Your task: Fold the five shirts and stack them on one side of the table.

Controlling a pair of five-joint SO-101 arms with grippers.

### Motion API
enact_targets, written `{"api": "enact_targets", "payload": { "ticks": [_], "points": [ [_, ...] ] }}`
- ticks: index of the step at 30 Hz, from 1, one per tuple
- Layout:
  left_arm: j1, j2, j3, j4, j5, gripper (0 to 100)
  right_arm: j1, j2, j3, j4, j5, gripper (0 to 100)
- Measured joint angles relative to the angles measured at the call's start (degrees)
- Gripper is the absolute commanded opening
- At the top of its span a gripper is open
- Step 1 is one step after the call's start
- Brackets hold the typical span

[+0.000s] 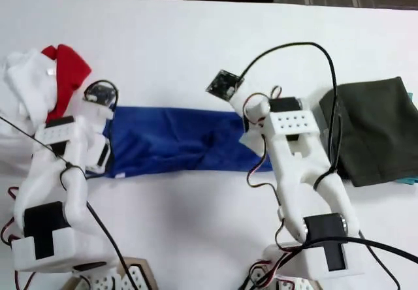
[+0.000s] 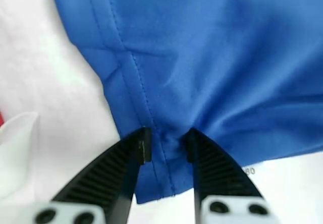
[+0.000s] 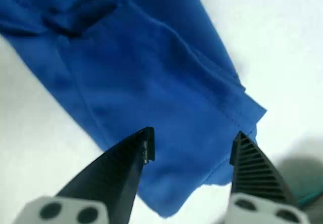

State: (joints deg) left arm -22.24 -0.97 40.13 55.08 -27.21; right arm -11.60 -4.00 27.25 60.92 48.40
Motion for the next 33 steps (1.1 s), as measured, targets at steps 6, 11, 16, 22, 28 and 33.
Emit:
{"api": "enact_targets", "payload": {
  "ticks": [6,11,16,22,28,33],
  "points": [
    [0.0,0.0,0.0,0.0,0.0,15,-0.4,6.3,1.3,-9.3,-1.2,25.3],
    [0.0,0.0,0.0,0.0,0.0,15,-1.0,11.1,0.9,-9.7,-1.2,25.4],
    [0.0,0.2,-1.5,2.5,0.1,15,-2.3,7.7,-1.3,-5.9,-1.2,25.4],
    [0.0,0.3,-12.0,13.6,2.3,15,-2.4,-5.5,-1.5,-2.8,-2.5,25.4],
    [0.0,0.3,-27.8,24.0,2.4,21,3.9,-13.4,-0.3,-3.1,-15.4,25.4],
    [-0.9,0.9,-31.4,25.6,2.5,21,7.3,-12.7,8.0,-9.8,-18.0,25.4]
  ]
}}
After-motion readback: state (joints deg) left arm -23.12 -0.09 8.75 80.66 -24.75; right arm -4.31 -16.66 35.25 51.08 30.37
